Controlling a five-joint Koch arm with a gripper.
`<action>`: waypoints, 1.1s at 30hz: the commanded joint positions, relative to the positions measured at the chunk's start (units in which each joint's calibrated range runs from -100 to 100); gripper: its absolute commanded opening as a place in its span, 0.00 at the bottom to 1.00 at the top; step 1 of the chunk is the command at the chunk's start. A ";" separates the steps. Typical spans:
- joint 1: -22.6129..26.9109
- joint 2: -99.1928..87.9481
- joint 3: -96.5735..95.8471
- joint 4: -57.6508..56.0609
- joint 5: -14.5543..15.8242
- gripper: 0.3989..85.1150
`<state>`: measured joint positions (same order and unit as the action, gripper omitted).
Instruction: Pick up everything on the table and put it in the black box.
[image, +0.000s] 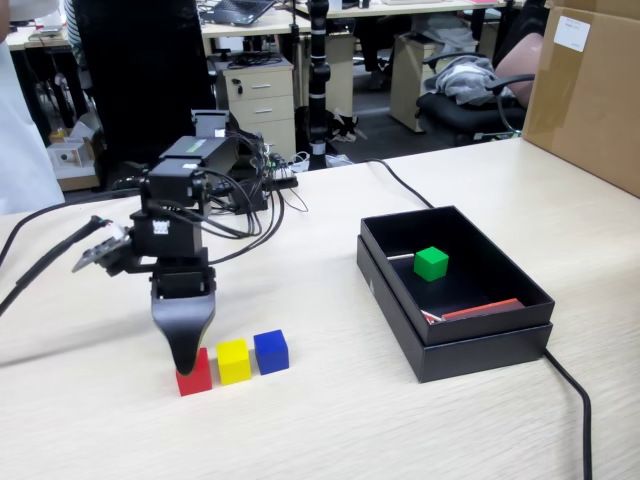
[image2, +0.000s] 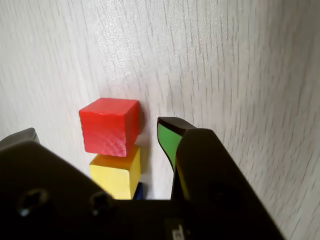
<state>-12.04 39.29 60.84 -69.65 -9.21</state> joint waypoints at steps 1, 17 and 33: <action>-0.15 1.27 6.88 0.66 -0.34 0.55; -0.68 3.11 8.52 3.34 -0.78 0.16; 20.22 -50.93 -19.68 -5.90 12.21 0.16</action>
<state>3.79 -7.06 37.65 -74.68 -0.27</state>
